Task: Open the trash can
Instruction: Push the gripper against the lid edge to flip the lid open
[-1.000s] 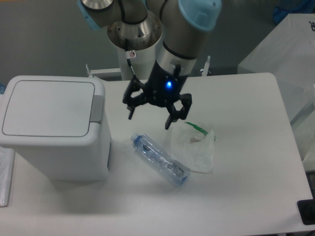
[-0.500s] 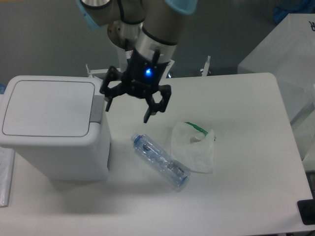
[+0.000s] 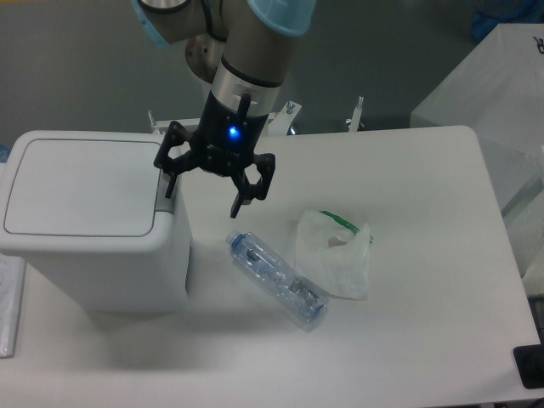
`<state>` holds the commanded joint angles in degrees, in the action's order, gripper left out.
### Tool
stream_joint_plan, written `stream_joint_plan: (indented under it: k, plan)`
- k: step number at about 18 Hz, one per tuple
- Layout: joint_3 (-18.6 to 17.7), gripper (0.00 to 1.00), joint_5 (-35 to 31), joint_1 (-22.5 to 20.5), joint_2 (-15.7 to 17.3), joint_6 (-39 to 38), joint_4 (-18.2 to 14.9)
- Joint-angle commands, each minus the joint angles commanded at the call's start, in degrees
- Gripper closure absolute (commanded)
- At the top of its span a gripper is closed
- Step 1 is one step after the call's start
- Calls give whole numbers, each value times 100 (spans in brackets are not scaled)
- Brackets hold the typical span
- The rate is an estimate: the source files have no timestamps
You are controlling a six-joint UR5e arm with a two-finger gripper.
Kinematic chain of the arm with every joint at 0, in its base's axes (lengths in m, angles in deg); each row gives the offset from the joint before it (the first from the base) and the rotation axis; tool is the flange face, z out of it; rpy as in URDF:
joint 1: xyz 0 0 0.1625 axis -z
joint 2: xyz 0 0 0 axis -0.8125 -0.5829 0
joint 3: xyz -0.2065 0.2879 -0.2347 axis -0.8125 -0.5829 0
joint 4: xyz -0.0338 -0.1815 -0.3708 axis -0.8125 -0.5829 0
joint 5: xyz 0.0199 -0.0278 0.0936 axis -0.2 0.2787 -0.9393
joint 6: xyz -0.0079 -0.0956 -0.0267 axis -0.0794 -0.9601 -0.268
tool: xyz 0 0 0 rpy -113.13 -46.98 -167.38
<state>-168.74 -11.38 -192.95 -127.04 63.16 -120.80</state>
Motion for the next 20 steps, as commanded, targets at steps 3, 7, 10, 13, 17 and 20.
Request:
stream_joint_plan:
  k: [3, 7, 10, 13, 17, 20]
  plan:
    - [0, 0, -27, 0, 0, 9, 0]
    - [-9, 0, -36, 0, -26, 0, 0]
    - [-97, 0, -36, 0, -9, 0, 9]
    - [-79, 0, -36, 0, -9, 0, 0]
    - [96, 0, -27, 0, -9, 0, -9]
    - [377, 0, -27, -35, -53, 9, 114]
